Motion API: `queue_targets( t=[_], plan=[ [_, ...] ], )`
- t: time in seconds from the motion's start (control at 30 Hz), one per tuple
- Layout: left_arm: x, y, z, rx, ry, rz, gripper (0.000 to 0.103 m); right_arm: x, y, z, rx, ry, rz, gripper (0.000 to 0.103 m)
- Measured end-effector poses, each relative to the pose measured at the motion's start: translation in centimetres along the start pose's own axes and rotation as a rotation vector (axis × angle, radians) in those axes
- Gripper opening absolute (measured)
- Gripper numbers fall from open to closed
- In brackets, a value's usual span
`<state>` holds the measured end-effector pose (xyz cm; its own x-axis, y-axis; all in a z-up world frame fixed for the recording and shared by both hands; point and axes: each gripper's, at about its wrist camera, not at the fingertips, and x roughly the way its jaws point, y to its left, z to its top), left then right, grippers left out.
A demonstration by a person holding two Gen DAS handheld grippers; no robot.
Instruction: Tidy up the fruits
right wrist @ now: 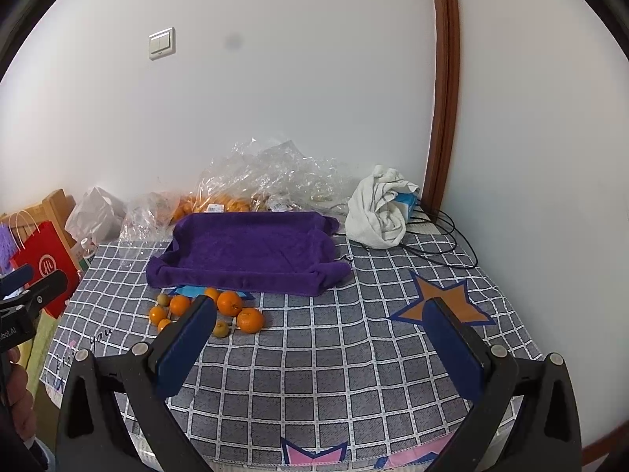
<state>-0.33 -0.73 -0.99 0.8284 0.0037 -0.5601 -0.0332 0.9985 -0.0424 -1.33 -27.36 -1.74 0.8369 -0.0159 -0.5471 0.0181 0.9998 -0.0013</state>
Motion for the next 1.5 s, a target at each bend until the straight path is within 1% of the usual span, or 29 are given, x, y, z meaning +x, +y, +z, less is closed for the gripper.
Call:
queue_targets(
  t=[0.13,0.6,0.77,1.13,1.5],
  plan=[
    [-0.1,-0.1,0.0,0.004,-0.003,-0.002,0.103,-0.1,-0.2,0.1,0.016,-0.003,0.014,0.103],
    [-0.2,-0.1,0.1,0.006,0.0,-0.004,0.103,-0.3,0.2,0.1,0.009,-0.009,0.012,0.103],
    [-0.4,-0.1,0.2,0.009,-0.01,-0.005,0.103,-0.3,0.5,0.0,-0.003,-0.016,0.01,0.103],
    [-0.5,-0.3,0.0,0.022,-0.008,0.019,0.103,-0.5,0.6,0.1,-0.004,-0.019,0.014,0.103],
    [-0.7,0.0,0.1,0.012,-0.015,0.014,0.103,-0.5,1.0,-0.2,-0.012,-0.022,0.019,0.103]
  ],
)
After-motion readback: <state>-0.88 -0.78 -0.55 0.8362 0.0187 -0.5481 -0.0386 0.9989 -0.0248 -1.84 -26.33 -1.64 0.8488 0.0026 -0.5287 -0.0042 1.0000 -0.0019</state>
